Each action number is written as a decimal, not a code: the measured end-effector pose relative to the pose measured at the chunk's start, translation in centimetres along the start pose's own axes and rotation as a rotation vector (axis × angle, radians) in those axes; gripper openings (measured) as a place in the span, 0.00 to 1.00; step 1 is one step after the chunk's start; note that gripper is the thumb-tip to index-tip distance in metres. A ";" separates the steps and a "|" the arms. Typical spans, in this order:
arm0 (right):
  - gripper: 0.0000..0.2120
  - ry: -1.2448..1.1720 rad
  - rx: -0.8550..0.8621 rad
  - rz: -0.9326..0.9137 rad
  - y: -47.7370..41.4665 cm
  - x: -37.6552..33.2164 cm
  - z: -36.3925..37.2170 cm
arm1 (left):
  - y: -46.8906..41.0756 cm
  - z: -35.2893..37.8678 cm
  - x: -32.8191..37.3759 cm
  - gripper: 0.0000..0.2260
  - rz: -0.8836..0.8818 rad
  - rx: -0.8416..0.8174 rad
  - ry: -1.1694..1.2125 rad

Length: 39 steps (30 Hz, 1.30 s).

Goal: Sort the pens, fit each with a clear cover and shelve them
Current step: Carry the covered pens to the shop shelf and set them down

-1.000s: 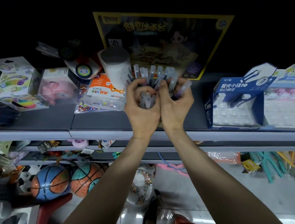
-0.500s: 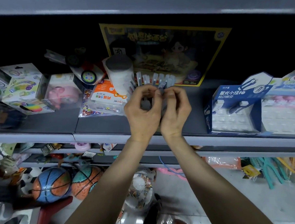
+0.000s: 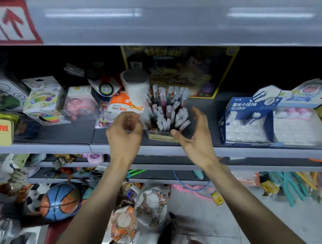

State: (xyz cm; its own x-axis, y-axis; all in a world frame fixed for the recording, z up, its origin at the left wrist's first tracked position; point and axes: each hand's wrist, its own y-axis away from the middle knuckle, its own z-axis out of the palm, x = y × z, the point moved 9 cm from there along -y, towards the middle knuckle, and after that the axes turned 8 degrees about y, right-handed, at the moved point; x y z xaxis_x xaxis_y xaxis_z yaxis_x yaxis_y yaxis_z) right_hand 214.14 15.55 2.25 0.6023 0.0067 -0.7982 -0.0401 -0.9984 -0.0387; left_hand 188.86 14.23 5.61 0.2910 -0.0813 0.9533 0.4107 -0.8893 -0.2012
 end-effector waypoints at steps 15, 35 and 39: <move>0.22 -0.010 -0.169 0.148 2.7 1.5 3.3 | 2.1 3.9 -5.5 0.09 -0.323 -0.248 -0.131; 0.33 0.004 -0.187 0.169 4.8 1.0 4.2 | 5.4 3.5 -3.9 0.12 -0.185 -0.356 -0.210; 0.36 0.058 -0.192 0.166 4.8 1.0 4.6 | 5.7 3.3 -3.4 0.15 -0.188 -0.373 -0.221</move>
State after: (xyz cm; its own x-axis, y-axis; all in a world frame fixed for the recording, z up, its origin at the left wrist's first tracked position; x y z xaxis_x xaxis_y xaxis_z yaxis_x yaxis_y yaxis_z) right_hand 210.92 10.98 -1.50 0.6454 -0.1558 -0.7478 0.0068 -0.9778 0.2095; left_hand 193.09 10.93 0.49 0.4349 0.1583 0.8865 0.1475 -0.9837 0.1032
